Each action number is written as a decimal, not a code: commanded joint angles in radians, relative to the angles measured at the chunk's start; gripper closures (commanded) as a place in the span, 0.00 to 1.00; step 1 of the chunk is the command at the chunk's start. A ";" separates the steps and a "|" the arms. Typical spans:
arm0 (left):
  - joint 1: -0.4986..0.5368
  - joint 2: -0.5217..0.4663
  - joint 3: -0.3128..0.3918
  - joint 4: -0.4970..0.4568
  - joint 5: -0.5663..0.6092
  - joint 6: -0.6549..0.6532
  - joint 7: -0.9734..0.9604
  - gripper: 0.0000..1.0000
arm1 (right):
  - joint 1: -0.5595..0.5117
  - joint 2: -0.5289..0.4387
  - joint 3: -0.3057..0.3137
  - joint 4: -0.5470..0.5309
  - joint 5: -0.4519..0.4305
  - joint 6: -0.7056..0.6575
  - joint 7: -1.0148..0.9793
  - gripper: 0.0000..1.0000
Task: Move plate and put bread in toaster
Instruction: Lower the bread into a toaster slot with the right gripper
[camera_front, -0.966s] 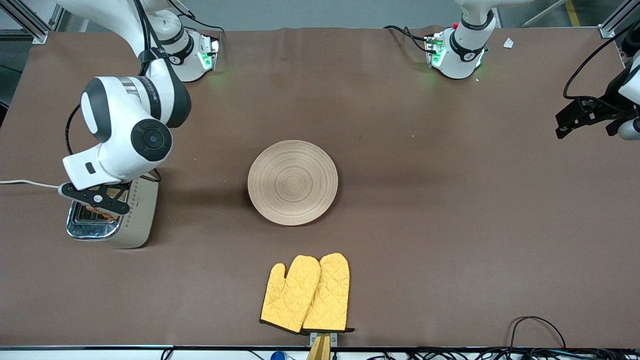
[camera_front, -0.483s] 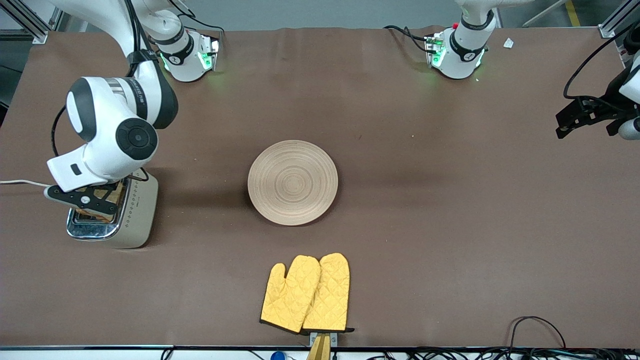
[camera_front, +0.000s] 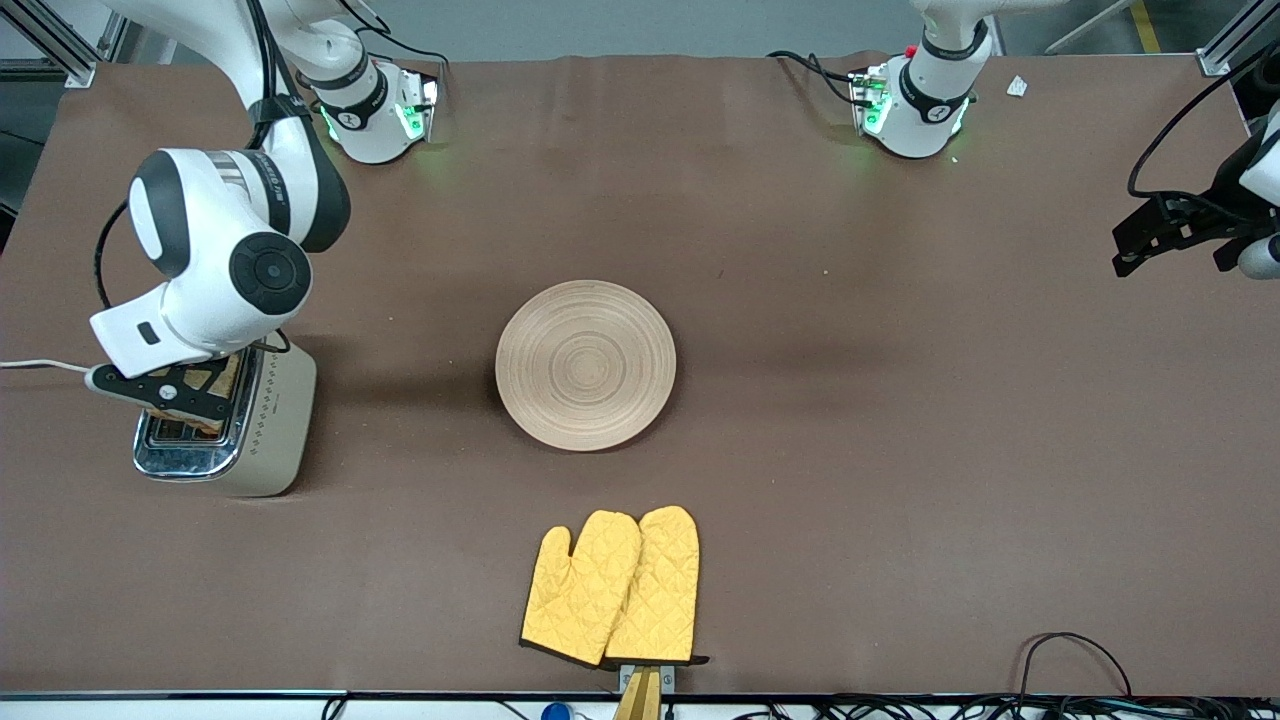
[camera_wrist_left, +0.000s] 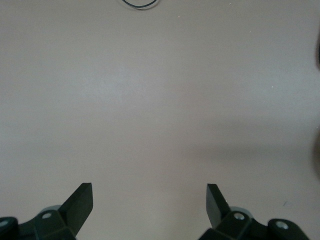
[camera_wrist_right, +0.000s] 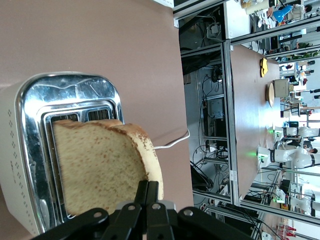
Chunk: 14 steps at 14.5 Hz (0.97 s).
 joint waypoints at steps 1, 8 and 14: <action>0.002 0.007 0.004 0.013 -0.009 -0.011 0.017 0.00 | -0.003 -0.045 0.001 -0.058 -0.028 0.017 -0.006 1.00; 0.001 0.007 0.002 0.011 -0.012 -0.011 0.019 0.00 | -0.001 -0.052 0.001 -0.081 -0.036 0.016 -0.006 1.00; 0.002 0.005 0.002 0.013 -0.015 -0.011 0.019 0.00 | -0.003 -0.051 -0.001 -0.081 -0.037 0.017 -0.006 1.00</action>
